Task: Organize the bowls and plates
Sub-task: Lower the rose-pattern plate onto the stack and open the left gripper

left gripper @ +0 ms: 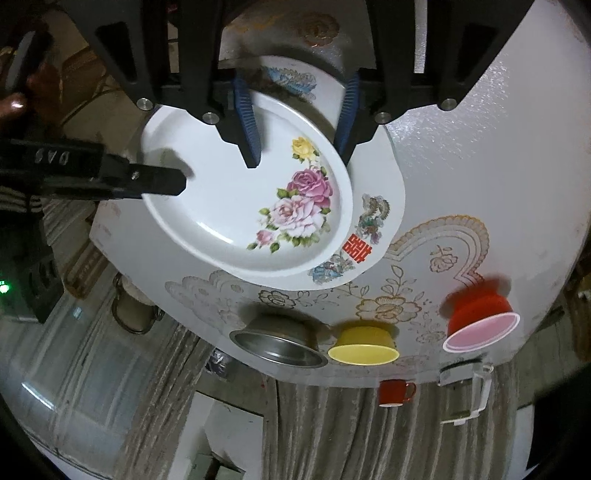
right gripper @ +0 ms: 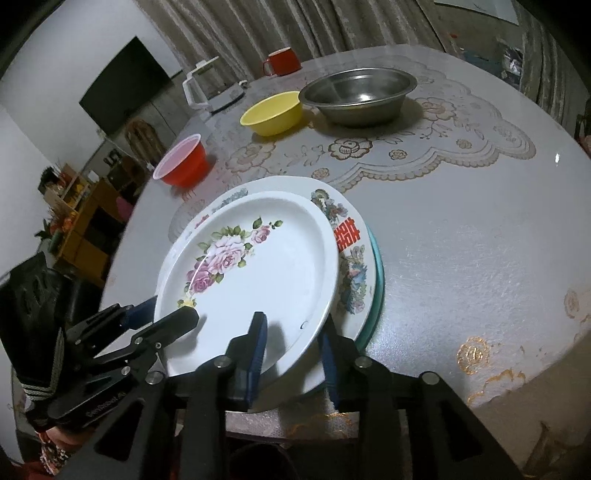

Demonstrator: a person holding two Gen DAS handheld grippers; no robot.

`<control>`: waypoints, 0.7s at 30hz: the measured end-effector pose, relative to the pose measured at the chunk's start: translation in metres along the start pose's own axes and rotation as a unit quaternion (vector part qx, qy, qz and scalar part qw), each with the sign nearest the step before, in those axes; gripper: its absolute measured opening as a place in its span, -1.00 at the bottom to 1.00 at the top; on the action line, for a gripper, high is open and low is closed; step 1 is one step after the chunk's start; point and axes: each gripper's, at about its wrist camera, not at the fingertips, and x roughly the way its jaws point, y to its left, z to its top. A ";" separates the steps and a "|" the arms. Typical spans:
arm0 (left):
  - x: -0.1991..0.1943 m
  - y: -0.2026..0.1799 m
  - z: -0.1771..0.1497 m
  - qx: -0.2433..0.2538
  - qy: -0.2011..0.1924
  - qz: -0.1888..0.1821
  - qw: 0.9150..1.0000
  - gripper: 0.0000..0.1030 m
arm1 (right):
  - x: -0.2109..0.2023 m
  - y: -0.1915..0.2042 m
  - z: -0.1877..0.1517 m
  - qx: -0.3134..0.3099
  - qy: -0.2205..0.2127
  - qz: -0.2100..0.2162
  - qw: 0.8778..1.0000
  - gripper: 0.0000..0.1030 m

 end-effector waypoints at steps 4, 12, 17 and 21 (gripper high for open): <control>-0.003 0.006 0.003 -0.021 0.003 -0.009 1.000 -0.07 | 0.005 0.005 0.008 -0.012 0.013 -0.017 1.000 -0.33; -0.005 0.002 0.004 -0.003 0.007 -0.005 1.000 0.14 | 0.004 0.003 0.012 -0.004 0.009 -0.016 1.000 -0.30; -0.003 -0.004 0.005 0.009 0.011 0.001 1.000 0.21 | 0.005 0.003 0.012 -0.007 0.008 -0.022 1.000 -0.21; -0.002 -0.010 0.003 0.030 0.012 0.012 0.999 0.25 | 0.005 0.003 0.009 -0.007 0.010 -0.017 1.000 -0.20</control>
